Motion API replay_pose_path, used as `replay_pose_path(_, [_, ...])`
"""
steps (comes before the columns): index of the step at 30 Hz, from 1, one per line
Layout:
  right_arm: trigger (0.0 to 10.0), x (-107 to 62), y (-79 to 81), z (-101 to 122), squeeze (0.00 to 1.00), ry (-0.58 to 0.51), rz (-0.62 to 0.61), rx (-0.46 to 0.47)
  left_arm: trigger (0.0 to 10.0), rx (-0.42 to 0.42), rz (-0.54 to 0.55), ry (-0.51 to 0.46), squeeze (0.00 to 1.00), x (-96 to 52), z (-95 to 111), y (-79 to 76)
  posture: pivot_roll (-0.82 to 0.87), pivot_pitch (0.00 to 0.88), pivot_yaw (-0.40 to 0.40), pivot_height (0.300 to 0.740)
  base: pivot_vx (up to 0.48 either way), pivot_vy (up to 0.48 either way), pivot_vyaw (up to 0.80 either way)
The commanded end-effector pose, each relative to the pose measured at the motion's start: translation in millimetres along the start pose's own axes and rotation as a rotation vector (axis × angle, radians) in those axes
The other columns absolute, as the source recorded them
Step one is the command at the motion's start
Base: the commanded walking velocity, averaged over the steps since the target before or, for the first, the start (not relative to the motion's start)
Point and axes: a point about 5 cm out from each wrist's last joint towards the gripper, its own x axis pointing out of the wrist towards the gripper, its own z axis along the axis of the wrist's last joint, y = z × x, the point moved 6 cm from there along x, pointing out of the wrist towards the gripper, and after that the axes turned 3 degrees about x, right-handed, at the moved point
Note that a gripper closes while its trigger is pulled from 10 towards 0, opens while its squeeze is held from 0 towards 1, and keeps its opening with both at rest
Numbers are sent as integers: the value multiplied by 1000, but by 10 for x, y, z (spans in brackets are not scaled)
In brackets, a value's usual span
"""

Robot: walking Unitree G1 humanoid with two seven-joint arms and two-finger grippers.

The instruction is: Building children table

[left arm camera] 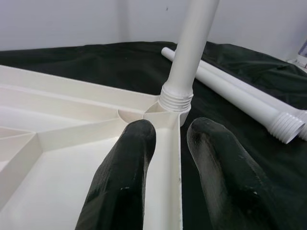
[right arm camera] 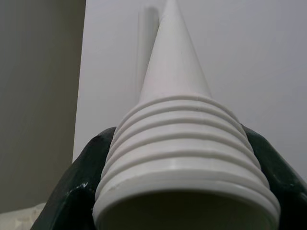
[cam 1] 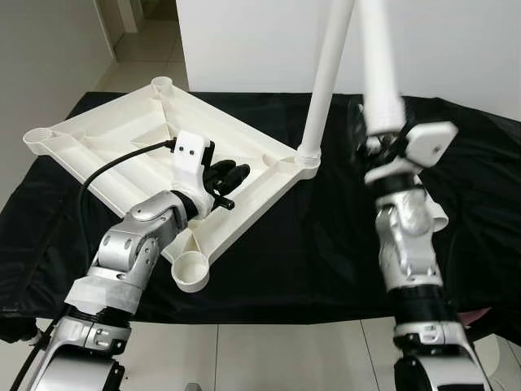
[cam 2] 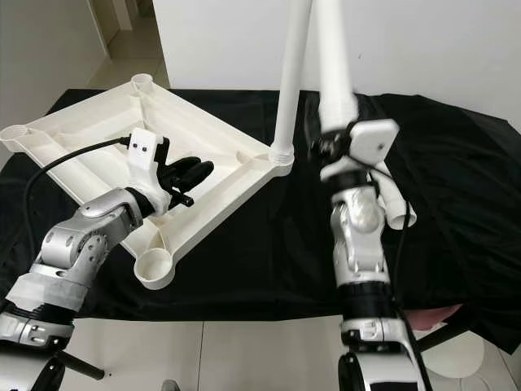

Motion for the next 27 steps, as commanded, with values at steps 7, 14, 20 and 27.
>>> replay_pose_path(7, [10000, 173, 230, 360, 0, -119, 114, 17, 10000, -47, -321, -19, 0, -44, 46, -337, 35, 21, 32, 740, 0, 0, 0])
replay_pose_path(14, [10000, 38, 348, 209, 0, -44, 187, 22, 10000, -105, -368, -50, 0, -58, 162, -359, 37, 21, 33, 740, 0, 0, 0])
replay_pose_path(20, [10000, -249, 449, -58, 0, 90, 243, 55, 10000, -192, -416, -90, 1000, -67, 314, -362, 42, 26, 21, 740, 0, 0, 0])
replay_pose_path(27, [10000, -605, 592, -308, 0, 228, 285, 92, 10000, -381, -543, -197, 1000, -152, 625, -426, 34, 24, 15, 740, 0, 0, 0])
